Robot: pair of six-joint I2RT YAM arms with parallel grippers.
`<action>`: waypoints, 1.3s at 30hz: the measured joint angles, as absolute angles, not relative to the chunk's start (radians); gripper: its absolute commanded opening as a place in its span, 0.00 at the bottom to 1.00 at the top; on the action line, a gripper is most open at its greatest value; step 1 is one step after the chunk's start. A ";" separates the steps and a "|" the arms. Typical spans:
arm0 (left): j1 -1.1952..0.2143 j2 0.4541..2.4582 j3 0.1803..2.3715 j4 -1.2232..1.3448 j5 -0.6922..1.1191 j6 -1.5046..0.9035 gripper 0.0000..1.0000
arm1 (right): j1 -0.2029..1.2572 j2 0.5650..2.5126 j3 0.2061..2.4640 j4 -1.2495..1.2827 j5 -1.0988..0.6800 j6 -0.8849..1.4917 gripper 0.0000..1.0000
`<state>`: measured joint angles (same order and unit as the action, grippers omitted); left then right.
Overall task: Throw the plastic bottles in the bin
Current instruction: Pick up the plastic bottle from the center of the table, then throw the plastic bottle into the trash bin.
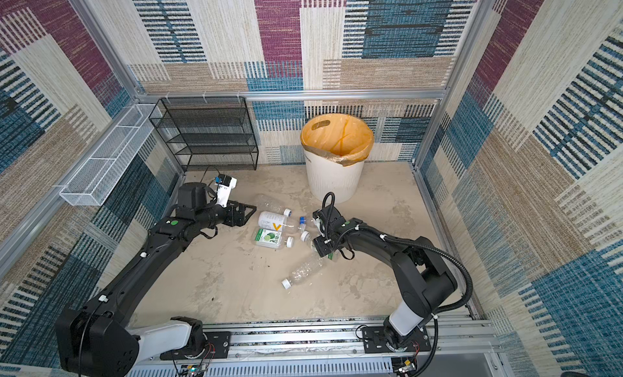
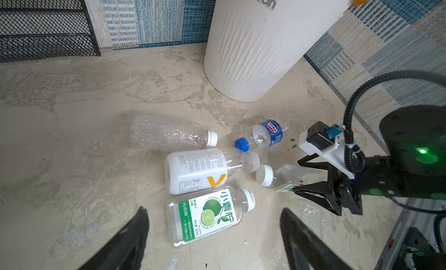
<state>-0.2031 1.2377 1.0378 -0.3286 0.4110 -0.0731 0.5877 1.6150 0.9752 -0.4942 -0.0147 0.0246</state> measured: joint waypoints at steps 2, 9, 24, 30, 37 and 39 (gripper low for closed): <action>-0.203 1.239 1.038 -0.329 0.416 -0.073 0.85 | 0.588 1.619 0.975 -0.487 -0.015 0.022 0.58; -0.203 1.245 1.037 -0.328 0.419 -0.073 0.85 | 0.588 1.563 0.973 -0.476 -0.014 0.022 0.44; -0.204 1.262 1.034 -0.319 0.426 -0.073 0.84 | 0.571 1.124 1.005 -0.479 0.098 0.057 0.42; -0.217 1.249 1.021 -0.297 0.451 -0.073 0.83 | 0.572 0.802 0.974 -0.273 0.282 0.039 0.42; -0.319 1.227 1.019 -0.297 0.438 -0.049 0.82 | 0.569 0.569 0.921 0.163 0.508 -0.159 0.40; -0.389 1.221 1.030 -0.317 0.417 -0.025 0.83 | 0.570 0.598 0.962 0.267 0.517 -0.215 0.40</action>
<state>-0.3889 1.2213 1.0298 -0.3168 0.4168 -0.0254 0.5701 0.5980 0.9619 0.2672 0.5167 -0.2150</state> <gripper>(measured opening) 0.822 0.400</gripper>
